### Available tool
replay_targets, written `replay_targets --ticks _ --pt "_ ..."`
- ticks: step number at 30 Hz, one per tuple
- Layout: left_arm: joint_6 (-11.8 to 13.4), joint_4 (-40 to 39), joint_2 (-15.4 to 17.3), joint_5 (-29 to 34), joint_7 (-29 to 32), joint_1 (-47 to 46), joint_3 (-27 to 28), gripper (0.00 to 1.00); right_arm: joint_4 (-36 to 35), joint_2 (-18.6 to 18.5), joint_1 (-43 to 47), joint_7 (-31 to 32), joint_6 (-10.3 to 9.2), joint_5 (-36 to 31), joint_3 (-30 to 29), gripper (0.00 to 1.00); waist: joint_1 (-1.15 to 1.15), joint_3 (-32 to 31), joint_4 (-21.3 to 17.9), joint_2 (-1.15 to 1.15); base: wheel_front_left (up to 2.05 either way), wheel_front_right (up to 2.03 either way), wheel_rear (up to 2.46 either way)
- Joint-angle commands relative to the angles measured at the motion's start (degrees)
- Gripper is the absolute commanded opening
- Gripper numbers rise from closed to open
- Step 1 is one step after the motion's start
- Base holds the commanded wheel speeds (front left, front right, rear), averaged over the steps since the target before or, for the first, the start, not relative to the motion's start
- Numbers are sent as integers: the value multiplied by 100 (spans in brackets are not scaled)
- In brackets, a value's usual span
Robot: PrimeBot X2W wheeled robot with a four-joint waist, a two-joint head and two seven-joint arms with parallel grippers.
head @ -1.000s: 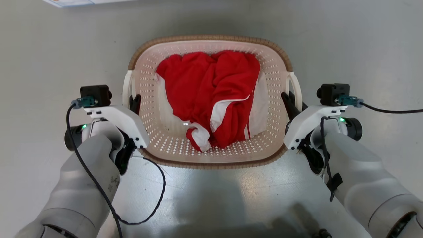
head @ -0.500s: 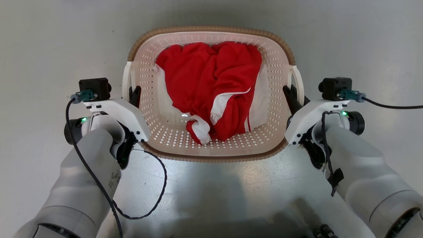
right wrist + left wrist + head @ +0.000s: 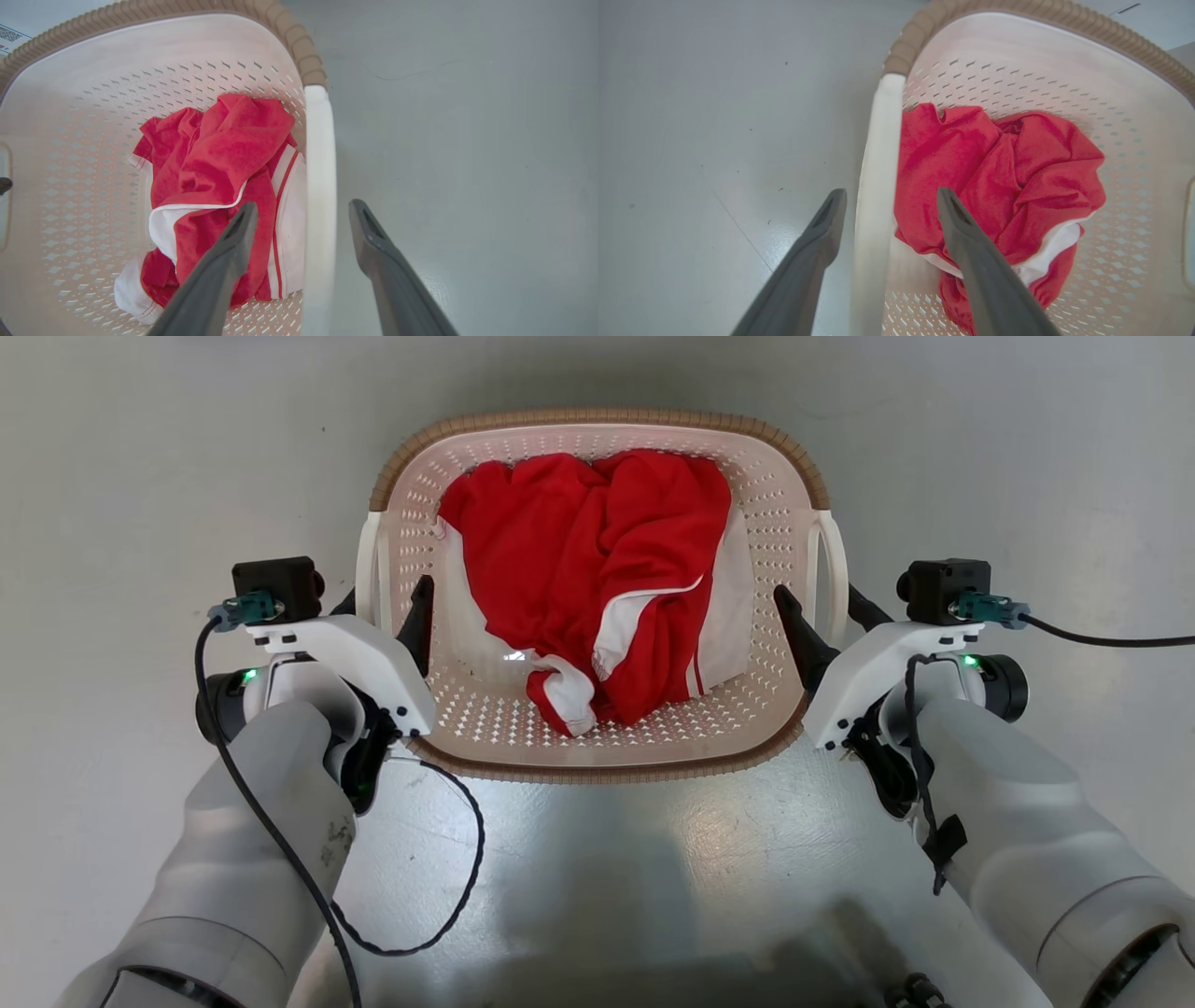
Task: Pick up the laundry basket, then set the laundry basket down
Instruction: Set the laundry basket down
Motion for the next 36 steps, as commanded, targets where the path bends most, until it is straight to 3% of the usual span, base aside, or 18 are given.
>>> replay_targets --ticks 1,12,23,29,36 --pt "-27 14 132 -1 -52 36 124 100 20 77 332 -61 37 -18 60 100 0 -16 -4 0 0 0 0" --pt "-72 124 113 45 -52 189 169 100 25 94 453 -61 37 33 15 100 0 -381 -52 0 0 0 0" --pt "-87 -152 218 184 -52 807 390 100 -210 -114 960 -61 37 -52 -375 100 0 -1471 -111 0 0 0 0" --pt "-89 -673 349 410 -52 1272 676 100 -598 -282 1351 -61 37 -345 -850 100 0 -2077 -137 0 0 0 0" --pt "-90 -1402 470 894 -52 1776 1189 100 -1207 -455 1717 -61 37 -1138 -1628 100 0 -2537 -168 0 0 0 0"
